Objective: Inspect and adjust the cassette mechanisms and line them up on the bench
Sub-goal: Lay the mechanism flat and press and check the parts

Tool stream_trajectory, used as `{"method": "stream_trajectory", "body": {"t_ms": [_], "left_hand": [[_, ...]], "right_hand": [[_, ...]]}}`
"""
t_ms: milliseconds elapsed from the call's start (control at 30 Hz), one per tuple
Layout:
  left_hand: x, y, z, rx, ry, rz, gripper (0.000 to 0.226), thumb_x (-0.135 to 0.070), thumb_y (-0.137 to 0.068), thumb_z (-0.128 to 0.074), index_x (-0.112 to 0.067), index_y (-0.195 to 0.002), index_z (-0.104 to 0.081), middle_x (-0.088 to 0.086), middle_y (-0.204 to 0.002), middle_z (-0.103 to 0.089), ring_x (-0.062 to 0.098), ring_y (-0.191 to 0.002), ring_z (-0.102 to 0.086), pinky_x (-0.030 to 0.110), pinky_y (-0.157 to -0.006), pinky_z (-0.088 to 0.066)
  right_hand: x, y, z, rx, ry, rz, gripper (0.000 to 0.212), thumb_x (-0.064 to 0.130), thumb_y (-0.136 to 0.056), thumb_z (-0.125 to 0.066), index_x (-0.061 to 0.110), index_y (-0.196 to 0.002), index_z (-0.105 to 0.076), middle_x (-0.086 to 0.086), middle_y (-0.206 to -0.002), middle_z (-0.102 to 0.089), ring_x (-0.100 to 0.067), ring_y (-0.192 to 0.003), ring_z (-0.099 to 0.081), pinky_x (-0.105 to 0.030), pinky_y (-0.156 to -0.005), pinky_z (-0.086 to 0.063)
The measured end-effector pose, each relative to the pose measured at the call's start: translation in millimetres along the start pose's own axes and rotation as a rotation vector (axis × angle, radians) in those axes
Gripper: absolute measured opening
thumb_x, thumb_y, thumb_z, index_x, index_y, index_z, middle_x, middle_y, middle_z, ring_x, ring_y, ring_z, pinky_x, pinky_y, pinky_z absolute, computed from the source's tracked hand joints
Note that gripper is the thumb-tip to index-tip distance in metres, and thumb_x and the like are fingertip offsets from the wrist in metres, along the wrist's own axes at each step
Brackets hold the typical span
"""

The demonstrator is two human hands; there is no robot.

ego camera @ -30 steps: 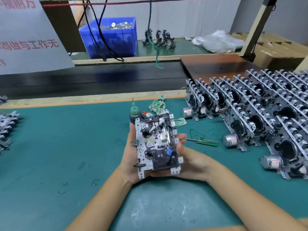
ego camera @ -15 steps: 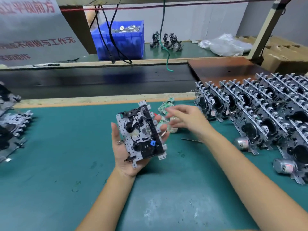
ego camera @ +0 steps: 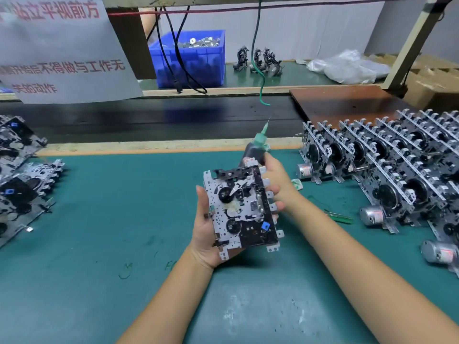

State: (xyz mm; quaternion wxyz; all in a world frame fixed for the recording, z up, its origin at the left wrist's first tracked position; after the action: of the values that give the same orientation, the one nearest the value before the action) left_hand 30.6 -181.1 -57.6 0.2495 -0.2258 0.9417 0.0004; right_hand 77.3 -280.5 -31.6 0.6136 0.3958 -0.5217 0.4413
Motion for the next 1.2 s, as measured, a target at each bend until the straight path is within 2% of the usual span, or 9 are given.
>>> {"method": "stream_trajectory", "body": {"t_ms": [100, 267, 400, 467, 567, 767, 933, 1067, 1200], "left_hand": [[-2.4, -5.3, 0.3, 0.006, -0.055, 0.062, 0.092, -0.058, -0.073, -0.070, -0.001, -0.140, -0.043, 0.026, -0.138, -0.047, 0.042, -0.125, -0.048, 0.052, -0.105, -0.038], [17.0, -10.6, 14.8, -0.089, -0.022, 0.140, 0.088, -0.070, -0.074, -0.057, -0.007, -0.136, -0.051, 0.020, -0.137, -0.051, 0.039, -0.124, -0.051, 0.050, -0.106, -0.038], [30.7, -11.8, 27.9, -0.254, -0.097, 0.215, 0.084, -0.074, -0.076, -0.043, -0.010, -0.129, -0.058, 0.023, -0.133, -0.054, 0.042, -0.120, -0.054, 0.049, -0.098, -0.047], [29.6, -12.4, 36.2, -0.331, -0.104, 0.206, 0.079, -0.069, -0.076, -0.045, -0.010, -0.125, -0.062, 0.023, -0.130, -0.057, 0.041, -0.116, -0.057, 0.049, -0.094, -0.050], [28.3, -13.4, 43.7, -0.389, -0.050, 0.169, 0.077, -0.066, -0.081, -0.043, -0.008, -0.129, -0.056, 0.025, -0.127, -0.058, 0.040, -0.113, -0.059, 0.049, -0.090, -0.052], [29.0, -11.2, 48.9, -0.391, -0.001, 0.183, 0.080, -0.066, -0.082, -0.044, -0.004, -0.130, -0.057, 0.030, -0.132, -0.051, 0.041, -0.121, -0.053, 0.050, -0.102, -0.040], [32.8, -8.9, 50.7, -0.391, -0.022, 0.212, 0.082, -0.071, -0.087, -0.031, -0.005, -0.127, -0.058, 0.028, -0.135, -0.050, 0.040, -0.125, -0.050, 0.048, -0.107, -0.039], [32.6, -8.4, 49.1, -0.403, -0.040, 0.201, 0.082, -0.071, -0.087, -0.028, -0.005, -0.127, -0.058, 0.028, -0.134, -0.052, 0.040, -0.122, -0.053, 0.048, -0.104, -0.042], [32.3, -8.6, 48.2, -0.413, -0.062, 0.196, 0.080, -0.070, -0.087, -0.027, -0.007, -0.123, -0.062, 0.026, -0.130, -0.055, 0.039, -0.119, -0.055, 0.049, -0.101, -0.044]], "right_hand": [[-7.8, 8.4, 32.6, -0.183, 0.018, 0.067, 0.014, 0.031, -0.100, -0.040, 0.022, -0.104, -0.051, -0.002, -0.086, -0.055, -0.007, -0.063, -0.053, -0.015, -0.047, -0.045], [-17.0, 49.4, 84.3, -0.340, -0.130, 0.080, 0.017, 0.032, -0.094, -0.053, 0.025, -0.109, -0.050, 0.004, -0.063, -0.059, -0.006, -0.042, -0.048, -0.018, -0.038, -0.037], [-19.2, 71.3, 100.1, -0.311, -0.152, 0.123, 0.019, 0.026, -0.082, -0.065, 0.033, -0.100, -0.061, 0.000, -0.065, -0.066, -0.011, -0.046, -0.050, -0.021, -0.044, -0.044], [-25.4, 73.4, 104.0, -0.325, -0.291, 0.101, 0.016, 0.027, -0.080, -0.064, 0.029, -0.096, -0.066, 0.000, -0.064, -0.063, -0.010, -0.048, -0.048, -0.021, -0.045, -0.041], [-36.8, 71.2, 105.0, -0.321, -0.403, 0.012, 0.010, 0.021, -0.091, -0.053, 0.016, -0.087, -0.060, 0.002, -0.056, -0.050, -0.008, -0.045, -0.039, -0.021, -0.043, -0.029], [-47.0, 68.4, 92.8, -0.274, -0.657, -0.082, 0.023, 0.027, -0.068, -0.067, 0.012, -0.082, -0.057, 0.004, -0.057, -0.048, -0.005, -0.044, -0.035, -0.016, -0.040, -0.030], [-59.3, 65.3, 89.8, -0.318, -1.023, -0.236, 0.029, 0.031, -0.068, -0.068, 0.013, -0.082, -0.051, 0.002, -0.067, -0.041, -0.004, -0.046, -0.028, -0.013, -0.036, -0.031], [-60.6, 67.4, 87.3, -0.350, -0.957, -0.245, 0.038, 0.042, -0.065, -0.068, 0.013, -0.084, -0.053, -0.001, -0.068, -0.054, -0.005, -0.051, -0.037, -0.011, -0.035, -0.033], [-61.3, 69.1, 78.7, -0.347, -0.889, -0.218, 0.037, 0.047, -0.069, -0.062, 0.012, -0.078, -0.055, -0.002, -0.062, -0.047, -0.004, -0.041, -0.038, -0.014, -0.036, -0.036]]}}
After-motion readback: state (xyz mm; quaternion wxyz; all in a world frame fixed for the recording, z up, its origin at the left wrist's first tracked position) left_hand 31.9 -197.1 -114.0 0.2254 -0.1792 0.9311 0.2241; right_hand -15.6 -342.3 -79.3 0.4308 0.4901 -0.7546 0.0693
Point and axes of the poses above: each hand's wrist, its own y-axis away from the middle knuckle, its own z-axis out of the back of the hand, x = y × z, the point moved 6 cm from there along -y, towards the middle knuckle
